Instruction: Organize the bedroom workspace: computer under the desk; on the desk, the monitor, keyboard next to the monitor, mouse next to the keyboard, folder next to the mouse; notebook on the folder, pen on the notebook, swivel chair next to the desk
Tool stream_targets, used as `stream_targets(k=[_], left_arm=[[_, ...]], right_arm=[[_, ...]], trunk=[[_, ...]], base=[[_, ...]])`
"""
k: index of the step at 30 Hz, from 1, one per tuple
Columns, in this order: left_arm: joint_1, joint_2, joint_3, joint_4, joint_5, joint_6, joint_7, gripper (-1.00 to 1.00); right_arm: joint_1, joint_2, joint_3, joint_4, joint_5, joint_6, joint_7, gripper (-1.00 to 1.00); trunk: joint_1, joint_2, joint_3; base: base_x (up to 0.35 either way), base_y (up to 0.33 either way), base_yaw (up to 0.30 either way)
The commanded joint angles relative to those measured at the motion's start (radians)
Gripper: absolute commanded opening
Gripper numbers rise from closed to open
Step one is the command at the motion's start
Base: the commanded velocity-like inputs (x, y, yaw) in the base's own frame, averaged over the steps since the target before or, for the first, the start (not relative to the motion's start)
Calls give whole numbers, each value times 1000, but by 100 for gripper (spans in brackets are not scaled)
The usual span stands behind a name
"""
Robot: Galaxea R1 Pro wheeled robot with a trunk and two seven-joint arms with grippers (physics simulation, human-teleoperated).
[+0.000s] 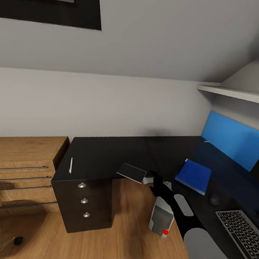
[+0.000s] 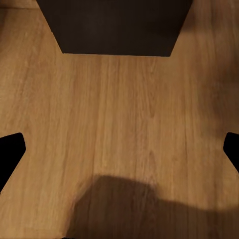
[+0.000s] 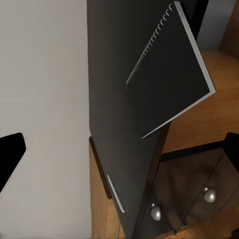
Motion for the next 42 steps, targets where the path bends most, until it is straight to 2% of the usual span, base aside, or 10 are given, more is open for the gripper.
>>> stream_targets(k=[1,11,16,19,24,32,34,38,39,42], left_arm=[[-1,7,-2,-9,14,-4,7,100],[-1,33,21,-54,47,7,4,100],[-1,47,26,-85,77,61,-14,100],[-1,63,27,-111,83,74,-53,100],[-1,109,25,-169,121,85,-178,100],[6,152,22,-247,159,87,-231,100],[23,163,22,-284,161,88,-234,100],[126,206,20,-484,164,108,-238,100],[188,234,20,-586,166,155,-238,100],[244,264,21,-665,180,240,-238,100]], right_arm=[[-1,2,-7,1,-12,15,4,100],[-1,5,-6,3,-30,42,10,100],[-1,-1,-7,2,-32,39,12,100],[-1,-3,-8,3,-31,36,13,100],[-1,-11,-8,3,-29,34,16,100],[0,-20,-8,3,-26,32,17,100],[0,-21,-7,3,-25,28,17,100],[0,-21,-6,3,-22,11,17,100],[0,-21,-5,3,-22,3,17,100],[0,-20,-5,4,-21,-4,17,100]], trunk=[[4,-8,-4],[42,-78,-36],[61,-113,-51],[73,-134,-61],[92,-169,-76],[123,-225,-101],[130,-239,-108],[146,-267,-120],[150,-274,-123],[161,-295,-133]], base=[[0,0,0],[0,0,0],[0,0,0],[0,0,0],[0,0,0],[0,0,0],[0,0,0],[0,0,0],[0,0,0],[0,0,0]])
